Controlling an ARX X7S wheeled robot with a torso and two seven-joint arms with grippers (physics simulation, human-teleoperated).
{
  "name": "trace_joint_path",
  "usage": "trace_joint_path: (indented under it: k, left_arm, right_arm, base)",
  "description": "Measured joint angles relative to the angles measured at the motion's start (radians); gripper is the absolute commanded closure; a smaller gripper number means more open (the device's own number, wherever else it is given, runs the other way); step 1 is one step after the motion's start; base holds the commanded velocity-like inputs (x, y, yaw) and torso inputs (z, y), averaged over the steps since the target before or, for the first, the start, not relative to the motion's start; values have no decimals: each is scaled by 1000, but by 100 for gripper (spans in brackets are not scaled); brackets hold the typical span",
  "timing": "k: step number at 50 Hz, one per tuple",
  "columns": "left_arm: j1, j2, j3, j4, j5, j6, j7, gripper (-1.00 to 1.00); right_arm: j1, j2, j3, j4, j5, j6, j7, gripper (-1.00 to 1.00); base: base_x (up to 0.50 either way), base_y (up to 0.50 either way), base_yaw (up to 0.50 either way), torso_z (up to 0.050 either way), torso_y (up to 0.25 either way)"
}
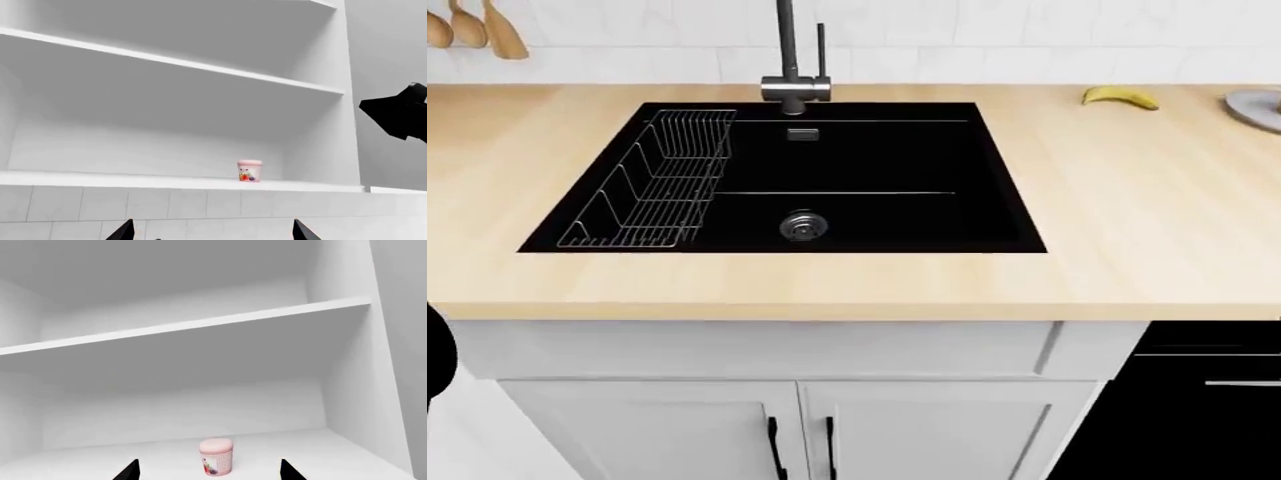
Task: From the different types of pastries on the counter, select a croissant and place it on the cutting board. Then retrieve a jar of jam from the cabinet and place it alongside the croissant on the cutting board.
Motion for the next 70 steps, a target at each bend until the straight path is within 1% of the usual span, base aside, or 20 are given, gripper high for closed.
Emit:
trace_joint_path:
  k: [18, 27, 34, 47, 70]
  left_arm:
    - [-1, -19, 22, 0, -10, 25, 1, -100]
    - [1, -26, 31, -1, -18, 37, -2, -100]
    - [2, -31, 38, -2, -22, 45, -4, -100]
    - [1, -38, 53, -4, -24, 60, 0, -100]
    - [-2, -52, 73, -5, -41, 82, -7, -100]
  right_arm:
    - [0, 0, 0, 0, 0, 0, 0, -100]
    - [-1, -14, -171, 81, -32, 52, -213, -100]
    - [-1, -19, -246, 111, -43, 70, -307, -100]
    - [0, -22, -241, 128, -96, 74, -353, -100]
    - [0, -23, -238, 134, -115, 76, -368, -100]
  base:
    - [185, 22, 0, 50, 0]
    - [184, 21, 0, 50, 0]
    - [186, 20, 0, 50, 0]
    - [185, 20, 0, 50, 0]
    - [185, 3, 0, 50, 0]
